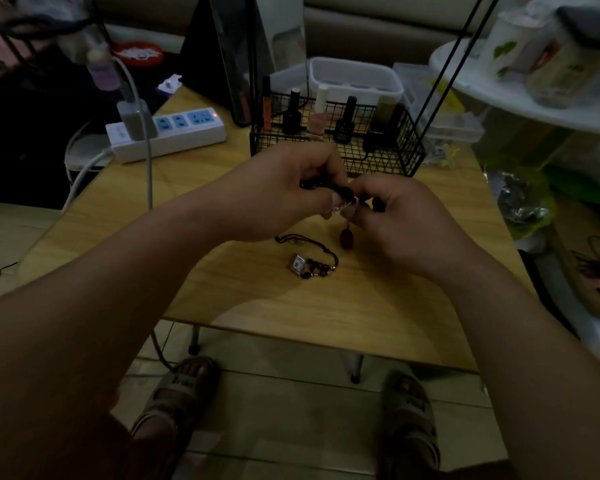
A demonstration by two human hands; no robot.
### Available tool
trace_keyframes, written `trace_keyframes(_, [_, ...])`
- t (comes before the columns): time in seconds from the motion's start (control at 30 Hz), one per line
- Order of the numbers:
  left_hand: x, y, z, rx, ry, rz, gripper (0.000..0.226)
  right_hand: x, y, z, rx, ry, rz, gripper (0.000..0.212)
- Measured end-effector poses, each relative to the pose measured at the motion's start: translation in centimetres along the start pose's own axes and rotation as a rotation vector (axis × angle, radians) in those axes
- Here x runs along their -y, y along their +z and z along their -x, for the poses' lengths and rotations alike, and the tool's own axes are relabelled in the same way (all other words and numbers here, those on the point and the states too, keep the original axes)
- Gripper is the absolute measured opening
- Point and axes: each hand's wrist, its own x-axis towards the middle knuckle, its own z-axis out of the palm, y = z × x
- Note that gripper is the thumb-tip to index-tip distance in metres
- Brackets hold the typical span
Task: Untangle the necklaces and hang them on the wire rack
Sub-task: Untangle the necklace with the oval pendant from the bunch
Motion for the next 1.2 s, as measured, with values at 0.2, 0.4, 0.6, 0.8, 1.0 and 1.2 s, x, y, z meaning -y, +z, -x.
trace_keyframes(0.2, [0.1, -0.8, -0.4, -0.083, -0.06, 0.122, 0.013, 0.3, 0.2, 0.0, 0.234, 0.042, -0.244, 0.026])
trace_keyframes(0.4, [0.7, -1.2, -0.5, -0.104, -0.128, 0.107, 0.012, 0.7, 0.0, -0.1, 0.199, 0.232, -0.775, 0.074])
trace_keyframes(0.6, [0.6, -0.5, -0.8, -0.172, -0.205, 0.112, 0.009, 0.5, -0.6, 0.0, 0.264, 0.443, -0.834, 0.06])
trace_keyframes(0.8, [0.7, -1.0, -0.8, -0.08, -0.316, 0.102, 0.005, 0.1, -2.1, 0.4, 0.056, 0.283, -0.599, 0.021])
trace_keyframes(1.0, [1.0, -1.7, -0.3, 0.177, -0.365, 0.141, 0.026, -0.2, -2.9, 0.4, -0.149, 0.229, -0.427, 0.019])
trace_keyframes(1.2, [0.7, -1.0, -0.2, 0.095, -0.342, 0.033, 0.013, -0.3, -2.6, 0.3, -0.162, 0.269, -0.386, 0.025])
